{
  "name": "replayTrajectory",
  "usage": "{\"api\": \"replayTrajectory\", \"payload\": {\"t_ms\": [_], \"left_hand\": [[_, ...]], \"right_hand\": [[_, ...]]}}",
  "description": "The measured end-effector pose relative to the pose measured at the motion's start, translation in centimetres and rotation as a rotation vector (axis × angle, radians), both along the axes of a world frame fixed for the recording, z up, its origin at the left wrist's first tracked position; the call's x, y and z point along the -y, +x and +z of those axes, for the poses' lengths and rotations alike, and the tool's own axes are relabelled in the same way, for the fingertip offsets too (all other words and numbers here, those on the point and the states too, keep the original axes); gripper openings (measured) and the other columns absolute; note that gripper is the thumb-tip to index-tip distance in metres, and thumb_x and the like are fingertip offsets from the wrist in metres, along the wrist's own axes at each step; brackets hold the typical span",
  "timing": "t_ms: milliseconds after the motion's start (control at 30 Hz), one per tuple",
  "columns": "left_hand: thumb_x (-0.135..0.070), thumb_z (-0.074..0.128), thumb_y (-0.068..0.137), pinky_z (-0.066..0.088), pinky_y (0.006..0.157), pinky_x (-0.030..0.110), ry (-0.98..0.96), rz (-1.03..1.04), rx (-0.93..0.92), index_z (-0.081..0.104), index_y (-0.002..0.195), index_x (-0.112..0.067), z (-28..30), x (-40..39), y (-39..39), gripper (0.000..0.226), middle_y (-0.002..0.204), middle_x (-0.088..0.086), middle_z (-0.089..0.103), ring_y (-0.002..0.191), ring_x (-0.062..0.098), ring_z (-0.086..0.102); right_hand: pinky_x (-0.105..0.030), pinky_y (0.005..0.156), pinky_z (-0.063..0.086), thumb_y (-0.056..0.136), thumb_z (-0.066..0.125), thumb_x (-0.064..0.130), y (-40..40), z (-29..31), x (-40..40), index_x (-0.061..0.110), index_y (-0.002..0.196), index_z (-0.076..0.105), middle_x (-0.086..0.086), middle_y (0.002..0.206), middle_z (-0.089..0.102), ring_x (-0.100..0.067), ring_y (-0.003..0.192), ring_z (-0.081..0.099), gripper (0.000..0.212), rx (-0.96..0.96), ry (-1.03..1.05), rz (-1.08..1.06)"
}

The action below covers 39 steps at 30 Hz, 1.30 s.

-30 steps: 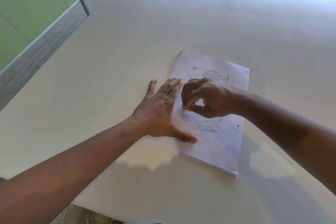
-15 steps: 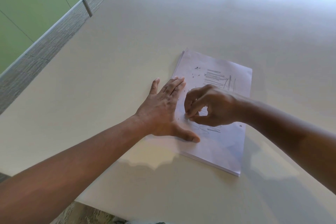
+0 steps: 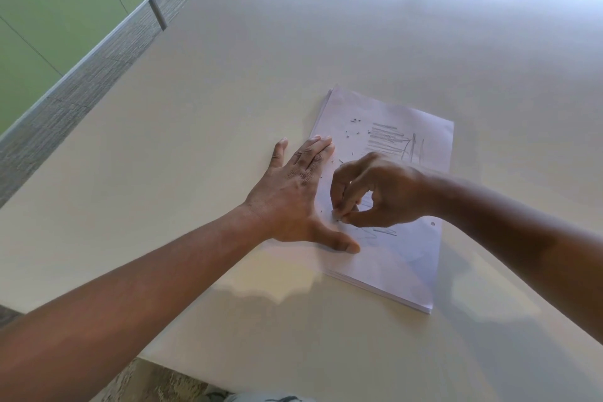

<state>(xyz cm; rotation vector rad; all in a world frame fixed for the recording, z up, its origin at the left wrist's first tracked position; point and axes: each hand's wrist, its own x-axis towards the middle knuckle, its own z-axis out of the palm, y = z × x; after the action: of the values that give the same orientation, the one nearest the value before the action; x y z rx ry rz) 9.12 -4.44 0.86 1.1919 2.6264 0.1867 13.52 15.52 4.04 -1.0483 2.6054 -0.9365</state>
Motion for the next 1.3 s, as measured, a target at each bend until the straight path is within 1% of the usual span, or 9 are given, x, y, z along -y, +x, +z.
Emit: {"api": "replayTrajectory", "payload": {"t_ms": [200,367,500,633,833,900,1000,1167,1300], "left_hand": [[-0.111,0.033,0.043,-0.015,0.124,0.054,-0.002,0.007,0.007,-0.010,0.163,-0.012,0.1,0.0,0.0,0.161,0.171,-0.005,-0.014,0.154,0.005,-0.023],[-0.113,0.024,0.038,-0.013,0.124,0.055,0.008,0.003,0.003,-0.007,0.163,-0.011,-0.1,0.0,0.0,0.165,0.172,-0.004,-0.012,0.155,0.006,-0.021],[-0.113,0.025,0.039,-0.013,0.124,0.055,0.002,0.002,0.003,-0.008,0.163,-0.011,0.1,0.0,0.0,0.164,0.172,-0.004,-0.012,0.155,0.006,-0.022],[-0.113,0.025,0.040,-0.013,0.124,0.055,-0.002,0.000,0.000,-0.009,0.163,-0.011,0.0,-0.1,0.0,0.163,0.172,-0.004,-0.012,0.154,0.005,-0.023],[-0.113,0.024,0.039,-0.014,0.124,0.055,0.003,-0.002,0.001,-0.008,0.163,-0.011,-0.1,0.0,0.0,0.164,0.172,-0.005,-0.013,0.154,0.005,-0.023],[-0.114,0.021,0.038,-0.014,0.124,0.055,-0.001,-0.002,-0.002,-0.003,0.164,-0.013,-0.1,-0.1,-0.1,0.163,0.172,-0.005,-0.013,0.153,0.005,-0.025],[-0.114,0.017,0.041,-0.013,0.123,0.057,-0.023,-0.043,-0.026,0.012,0.165,-0.021,-0.1,-0.2,-0.1,0.155,0.172,-0.004,-0.013,0.153,0.007,-0.028],[-0.113,0.024,0.039,-0.014,0.124,0.054,0.007,0.006,0.004,-0.009,0.163,-0.012,-0.1,-0.1,0.1,0.164,0.172,-0.004,-0.013,0.155,0.006,-0.022],[-0.113,0.021,0.037,-0.013,0.124,0.055,0.002,0.010,0.008,-0.010,0.163,-0.011,-0.1,0.0,0.0,0.165,0.172,-0.004,-0.013,0.155,0.006,-0.022]], "right_hand": [[-0.031,0.061,0.054,0.077,0.077,0.004,-1.1,-0.2,0.2,0.009,0.081,0.079,0.001,0.083,0.070,-0.014,0.065,0.066,0.006,-0.093,-0.056,-0.096],[-0.030,0.063,0.053,0.077,0.078,0.006,0.1,0.1,0.1,0.013,0.080,0.079,0.005,0.085,0.070,-0.012,0.067,0.065,0.007,-0.009,-0.002,-0.029],[-0.026,0.063,0.053,0.075,0.078,0.003,-0.7,0.0,0.4,0.011,0.080,0.079,0.002,0.083,0.071,-0.016,0.067,0.067,0.010,-0.050,-0.026,-0.055],[-0.034,0.063,0.055,0.077,0.077,0.003,-1.0,-0.1,0.6,0.009,0.081,0.079,0.000,0.083,0.071,-0.016,0.066,0.067,0.008,-0.082,-0.049,-0.094],[-0.033,0.065,0.054,0.082,0.077,0.012,-0.4,0.3,0.3,0.015,0.085,0.080,0.006,0.087,0.070,-0.015,0.071,0.067,0.005,-0.004,0.011,-0.013],[-0.035,0.068,0.054,0.083,0.077,0.011,-1.0,0.2,0.7,0.013,0.086,0.080,0.003,0.088,0.071,-0.020,0.075,0.067,0.005,-0.053,0.009,-0.001],[-0.035,0.080,0.053,0.086,0.074,0.008,-1.4,0.0,1.3,0.010,0.090,0.079,-0.001,0.092,0.071,-0.024,0.088,0.066,0.006,-0.139,0.010,0.013],[-0.022,0.077,0.046,0.088,0.068,0.000,0.0,0.3,-0.4,0.006,0.086,0.077,0.000,0.095,0.070,-0.013,0.088,0.057,0.011,-0.129,0.050,0.084],[-0.025,0.073,0.047,0.086,0.069,-0.004,0.0,0.3,-0.8,0.007,0.085,0.077,0.001,0.096,0.070,-0.018,0.086,0.058,0.014,-0.138,0.064,0.105]]}}
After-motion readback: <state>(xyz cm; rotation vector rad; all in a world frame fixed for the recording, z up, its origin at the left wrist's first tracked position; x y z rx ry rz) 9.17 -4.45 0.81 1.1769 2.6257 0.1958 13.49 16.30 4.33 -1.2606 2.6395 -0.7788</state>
